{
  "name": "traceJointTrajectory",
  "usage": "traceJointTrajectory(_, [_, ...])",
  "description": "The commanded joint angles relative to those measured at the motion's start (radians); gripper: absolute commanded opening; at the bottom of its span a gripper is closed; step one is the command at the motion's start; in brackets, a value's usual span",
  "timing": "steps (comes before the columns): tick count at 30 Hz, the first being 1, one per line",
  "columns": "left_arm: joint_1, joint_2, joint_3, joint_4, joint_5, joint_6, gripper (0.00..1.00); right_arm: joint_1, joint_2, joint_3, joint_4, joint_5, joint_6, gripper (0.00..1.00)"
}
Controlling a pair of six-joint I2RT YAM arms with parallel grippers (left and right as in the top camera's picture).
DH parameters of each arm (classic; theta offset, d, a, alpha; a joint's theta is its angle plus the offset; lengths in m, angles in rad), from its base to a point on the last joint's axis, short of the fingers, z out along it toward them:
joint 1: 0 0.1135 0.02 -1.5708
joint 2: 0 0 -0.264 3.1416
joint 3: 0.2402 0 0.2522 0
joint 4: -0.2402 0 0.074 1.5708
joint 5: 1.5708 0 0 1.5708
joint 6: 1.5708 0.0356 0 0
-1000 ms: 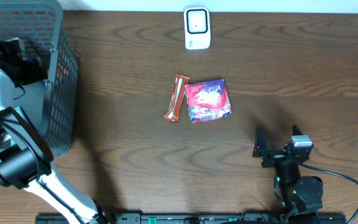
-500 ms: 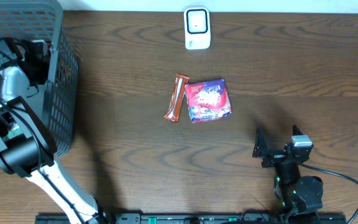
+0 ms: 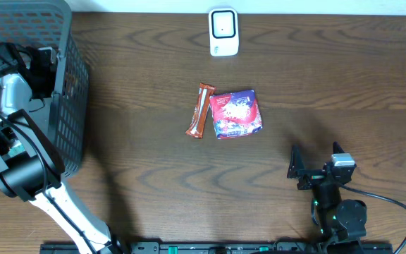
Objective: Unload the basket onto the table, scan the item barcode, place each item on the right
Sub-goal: 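Reach the left gripper into the basket and grasp the orange tissue pack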
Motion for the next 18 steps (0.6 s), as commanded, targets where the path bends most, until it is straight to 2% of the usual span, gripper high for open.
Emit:
traceJointTrajectory(1, [0.003,0.029,-0.029,-0.042,-0.051,0.009,0.07,-0.007,-0.006,-0.002,-0.003,0.002,-0.009,0.99])
traceJointTrajectory(3, [0.011,-0.016,-0.024,-0.03,-0.051,-0.033,0.07,-0.007,-0.006,-0.002,-0.003,0.002,-0.009,0.99])
traceJointTrajectory(8, [0.045,-0.156,-0.024,0.04,-0.051,-0.28,0.07,-0.007,-0.006,-0.002,-0.003,0.002,-0.009,0.99])
traceJointTrajectory(14, [0.092,-0.383,-0.024,0.048,-0.051,-0.348,0.07,-0.007,-0.006,-0.002,-0.003,0.002,-0.009,0.99])
traceJointTrajectory(18, [0.1,-0.547,-0.024,0.056,-0.05,-0.498,0.07,-0.007,-0.006,-0.002,-0.003,0.002,-0.009,0.99])
